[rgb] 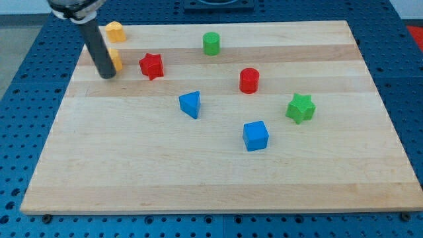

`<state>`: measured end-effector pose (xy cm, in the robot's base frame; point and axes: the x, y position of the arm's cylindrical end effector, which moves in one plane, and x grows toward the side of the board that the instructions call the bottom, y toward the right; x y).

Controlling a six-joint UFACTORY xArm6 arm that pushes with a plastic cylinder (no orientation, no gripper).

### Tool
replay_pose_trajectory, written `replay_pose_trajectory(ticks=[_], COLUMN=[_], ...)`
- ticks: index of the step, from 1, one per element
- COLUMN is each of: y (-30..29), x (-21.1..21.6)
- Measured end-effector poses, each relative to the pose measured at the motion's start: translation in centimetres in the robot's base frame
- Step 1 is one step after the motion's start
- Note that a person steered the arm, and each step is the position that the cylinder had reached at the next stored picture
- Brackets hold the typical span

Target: Push the yellow hexagon above the yellow heart

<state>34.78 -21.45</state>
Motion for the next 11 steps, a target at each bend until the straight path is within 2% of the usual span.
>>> replay_pose_trajectory(ticks=[1, 4, 9, 10, 11], y=[1.3, -4.0, -4.1, -4.1, -4.1], x=[-0.1, -3.3, -7.4, -7.4, -5.3])
